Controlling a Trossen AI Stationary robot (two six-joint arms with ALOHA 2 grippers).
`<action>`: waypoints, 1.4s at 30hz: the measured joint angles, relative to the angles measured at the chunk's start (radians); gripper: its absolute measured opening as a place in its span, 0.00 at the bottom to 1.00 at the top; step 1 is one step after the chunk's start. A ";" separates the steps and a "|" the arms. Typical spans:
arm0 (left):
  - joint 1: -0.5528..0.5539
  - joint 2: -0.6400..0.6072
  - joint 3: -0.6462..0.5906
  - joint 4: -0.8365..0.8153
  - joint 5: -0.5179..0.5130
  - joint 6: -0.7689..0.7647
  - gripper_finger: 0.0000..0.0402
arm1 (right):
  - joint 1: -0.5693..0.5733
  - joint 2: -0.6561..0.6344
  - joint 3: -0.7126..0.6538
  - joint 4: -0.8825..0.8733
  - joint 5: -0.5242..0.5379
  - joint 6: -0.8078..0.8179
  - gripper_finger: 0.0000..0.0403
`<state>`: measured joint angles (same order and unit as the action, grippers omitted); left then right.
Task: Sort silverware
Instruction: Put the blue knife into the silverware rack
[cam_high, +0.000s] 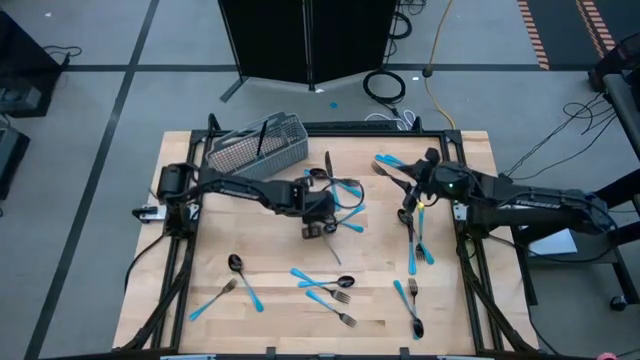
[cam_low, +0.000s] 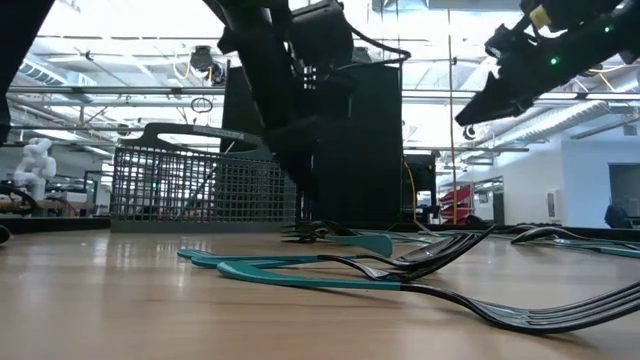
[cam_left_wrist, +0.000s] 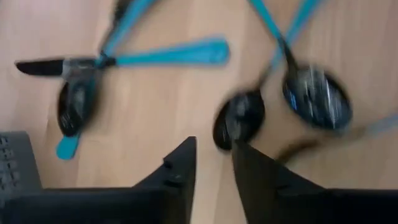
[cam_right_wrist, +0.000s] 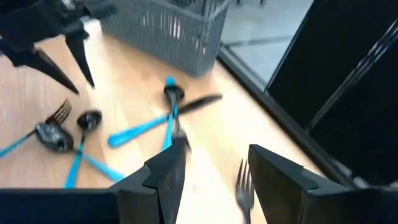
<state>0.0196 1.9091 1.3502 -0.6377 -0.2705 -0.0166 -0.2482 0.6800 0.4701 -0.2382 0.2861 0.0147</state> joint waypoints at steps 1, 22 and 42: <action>-0.009 0.000 0.000 -0.014 0.000 0.004 0.30 | 0.001 0.000 0.019 -0.040 -0.001 0.017 0.42; -0.269 -0.223 -0.083 0.035 0.001 0.084 0.52 | 0.286 0.097 0.147 -0.402 -0.133 0.545 0.42; -0.046 -0.572 -0.560 1.076 0.077 0.556 0.52 | 0.002 0.262 0.148 -0.358 0.021 0.329 0.42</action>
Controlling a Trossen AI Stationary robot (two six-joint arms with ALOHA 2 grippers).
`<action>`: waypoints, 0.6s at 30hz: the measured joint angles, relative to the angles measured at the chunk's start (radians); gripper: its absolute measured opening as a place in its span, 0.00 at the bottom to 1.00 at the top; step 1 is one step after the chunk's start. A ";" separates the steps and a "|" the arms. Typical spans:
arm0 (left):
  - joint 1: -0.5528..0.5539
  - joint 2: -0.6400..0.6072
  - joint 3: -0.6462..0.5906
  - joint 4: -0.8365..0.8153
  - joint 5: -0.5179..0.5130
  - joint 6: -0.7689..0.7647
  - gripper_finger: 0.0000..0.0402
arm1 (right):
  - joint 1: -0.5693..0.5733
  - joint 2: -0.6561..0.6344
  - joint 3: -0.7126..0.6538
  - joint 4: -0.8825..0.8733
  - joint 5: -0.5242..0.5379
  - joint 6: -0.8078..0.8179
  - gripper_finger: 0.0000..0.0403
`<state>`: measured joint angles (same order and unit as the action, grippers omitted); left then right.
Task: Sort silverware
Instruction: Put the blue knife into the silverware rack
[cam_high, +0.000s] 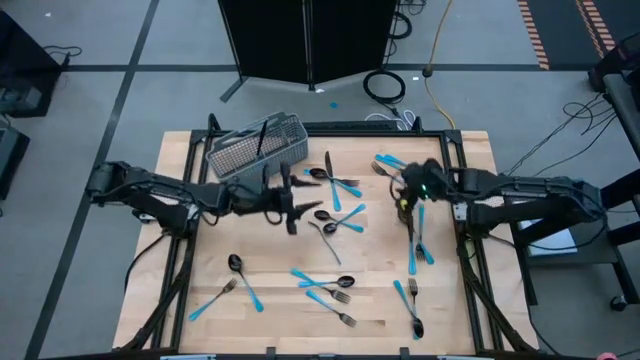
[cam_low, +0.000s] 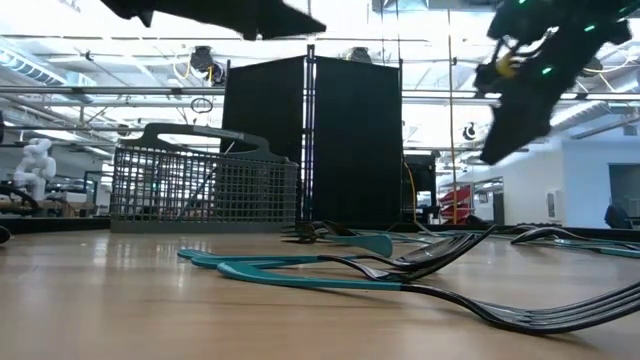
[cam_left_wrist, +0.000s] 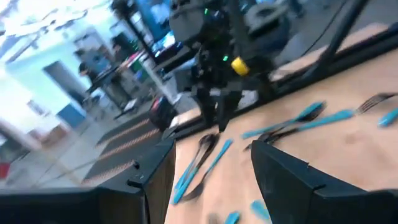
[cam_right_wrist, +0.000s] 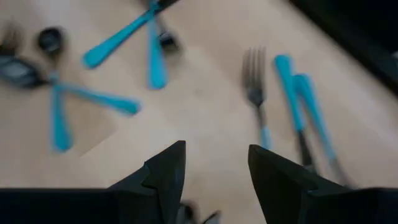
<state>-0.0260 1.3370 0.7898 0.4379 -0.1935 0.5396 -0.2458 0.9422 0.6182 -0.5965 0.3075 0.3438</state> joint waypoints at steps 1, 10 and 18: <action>0.022 0.001 0.000 0.003 0.003 -0.028 0.52 | -0.039 0.022 0.000 0.028 -0.006 -0.038 0.42; 0.110 0.014 -0.001 -0.044 0.117 -0.218 0.52 | -0.323 0.294 0.000 0.198 -0.137 -0.350 0.42; 0.108 0.013 0.000 -0.063 0.142 -0.239 0.52 | -0.530 0.436 0.019 0.294 -0.236 -0.499 0.42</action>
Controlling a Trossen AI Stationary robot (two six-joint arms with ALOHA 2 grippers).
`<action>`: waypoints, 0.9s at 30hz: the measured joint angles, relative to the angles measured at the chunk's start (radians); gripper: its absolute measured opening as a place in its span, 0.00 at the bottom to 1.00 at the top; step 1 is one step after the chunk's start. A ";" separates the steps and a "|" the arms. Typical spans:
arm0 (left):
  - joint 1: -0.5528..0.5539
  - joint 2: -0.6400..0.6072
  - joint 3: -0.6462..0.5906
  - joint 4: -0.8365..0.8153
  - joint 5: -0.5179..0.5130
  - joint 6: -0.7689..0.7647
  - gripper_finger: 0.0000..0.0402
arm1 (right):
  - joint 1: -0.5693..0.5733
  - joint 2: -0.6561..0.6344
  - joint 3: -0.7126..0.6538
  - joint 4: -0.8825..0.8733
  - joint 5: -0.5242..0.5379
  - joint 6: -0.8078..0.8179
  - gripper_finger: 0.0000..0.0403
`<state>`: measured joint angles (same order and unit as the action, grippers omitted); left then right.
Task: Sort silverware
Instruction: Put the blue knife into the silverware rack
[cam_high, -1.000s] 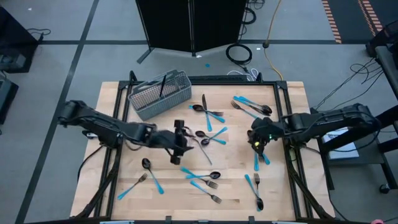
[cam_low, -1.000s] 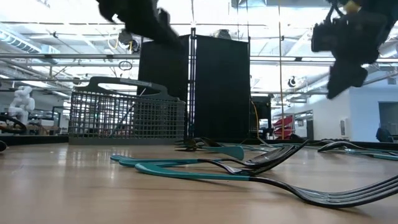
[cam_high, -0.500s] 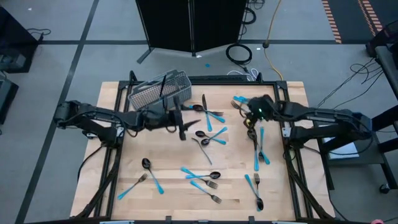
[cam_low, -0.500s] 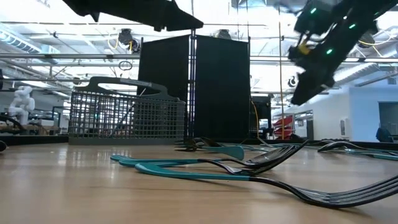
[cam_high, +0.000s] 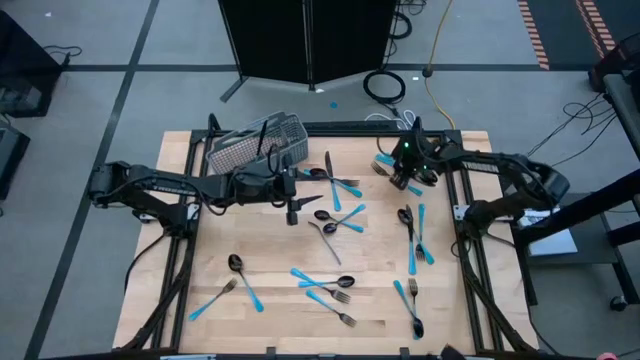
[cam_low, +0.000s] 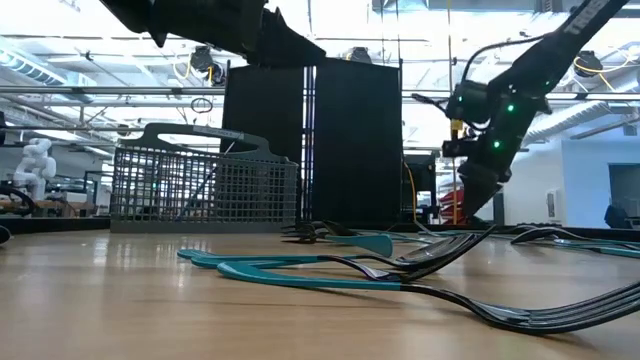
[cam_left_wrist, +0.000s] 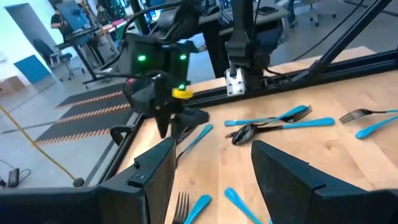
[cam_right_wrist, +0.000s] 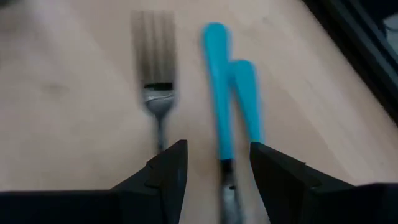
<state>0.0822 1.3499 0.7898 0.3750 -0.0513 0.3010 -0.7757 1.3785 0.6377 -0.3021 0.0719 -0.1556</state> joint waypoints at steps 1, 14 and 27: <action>0.001 0.000 0.000 -0.002 0.000 0.000 0.52 | -0.017 0.015 0.011 -0.003 0.000 -0.009 0.42; 0.003 0.000 0.000 0.002 -0.001 0.020 0.52 | -0.055 0.156 0.055 -0.013 -0.074 -0.092 0.42; 0.003 0.000 0.000 -0.004 -0.003 0.018 0.52 | -0.094 0.157 0.055 -0.015 -0.081 -0.091 0.25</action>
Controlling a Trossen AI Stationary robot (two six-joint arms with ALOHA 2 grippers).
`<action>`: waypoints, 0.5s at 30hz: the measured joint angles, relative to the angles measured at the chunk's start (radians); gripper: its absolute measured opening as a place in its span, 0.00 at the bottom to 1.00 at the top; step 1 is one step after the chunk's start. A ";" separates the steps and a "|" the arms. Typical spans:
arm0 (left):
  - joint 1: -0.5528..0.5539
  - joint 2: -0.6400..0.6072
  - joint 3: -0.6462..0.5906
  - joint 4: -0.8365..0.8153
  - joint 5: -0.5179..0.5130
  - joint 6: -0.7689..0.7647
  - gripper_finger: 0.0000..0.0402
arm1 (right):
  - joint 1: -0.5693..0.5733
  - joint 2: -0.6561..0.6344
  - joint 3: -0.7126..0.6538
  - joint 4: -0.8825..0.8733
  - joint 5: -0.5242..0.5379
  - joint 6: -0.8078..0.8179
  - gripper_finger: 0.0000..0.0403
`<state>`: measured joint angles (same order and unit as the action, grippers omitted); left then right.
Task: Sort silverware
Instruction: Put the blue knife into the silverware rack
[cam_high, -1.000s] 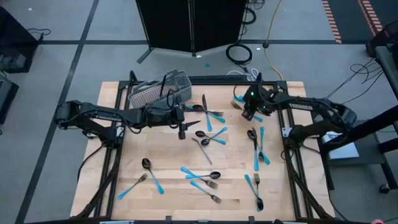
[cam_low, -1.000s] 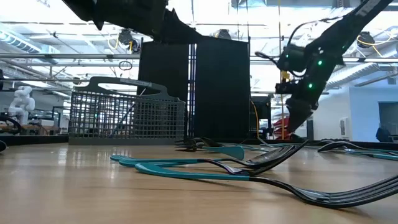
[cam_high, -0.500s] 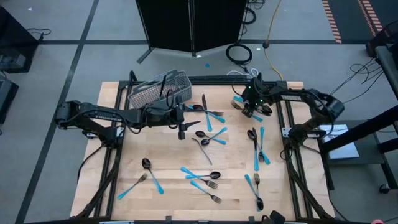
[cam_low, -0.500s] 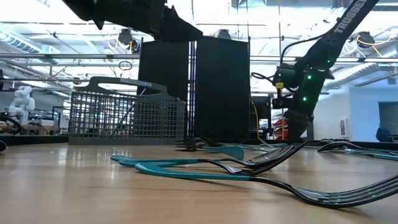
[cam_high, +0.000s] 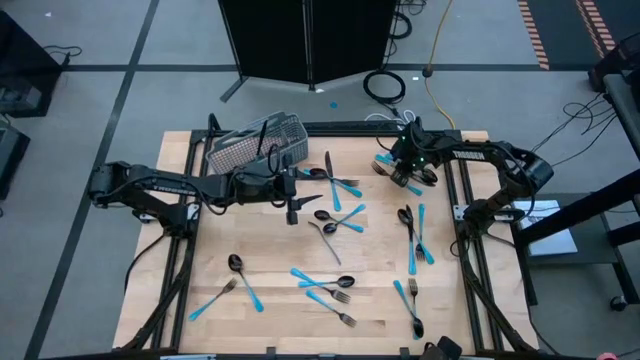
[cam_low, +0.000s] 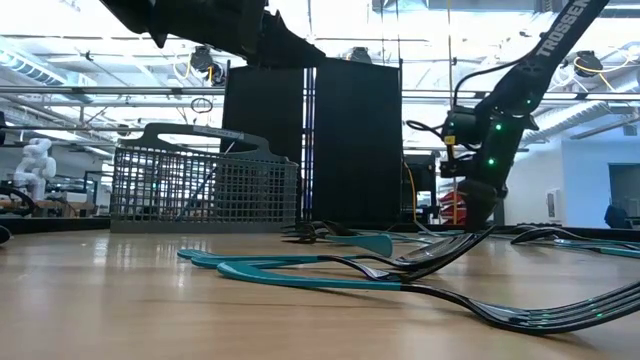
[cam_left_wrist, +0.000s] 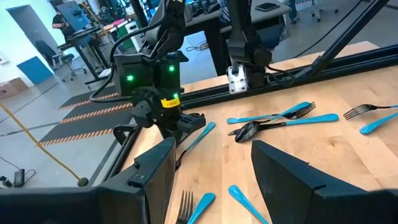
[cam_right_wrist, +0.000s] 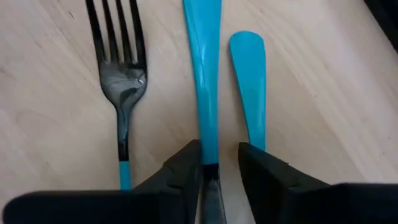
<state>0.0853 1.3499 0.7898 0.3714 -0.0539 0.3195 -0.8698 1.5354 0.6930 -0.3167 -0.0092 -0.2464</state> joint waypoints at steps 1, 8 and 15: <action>0.000 0.000 0.000 0.000 0.000 0.000 0.52 | -0.001 0.001 0.000 -0.002 -0.006 0.004 0.23; 0.000 0.000 0.000 0.000 -0.003 0.000 0.52 | -0.002 0.073 0.003 0.003 -0.027 0.025 0.21; 0.000 0.000 0.000 -0.019 -0.003 0.001 0.52 | -0.002 0.068 -0.002 0.014 -0.024 0.020 0.13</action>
<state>0.0853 1.3499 0.7902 0.3527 -0.0570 0.3202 -0.8718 1.6031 0.6906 -0.3030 -0.0329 -0.2268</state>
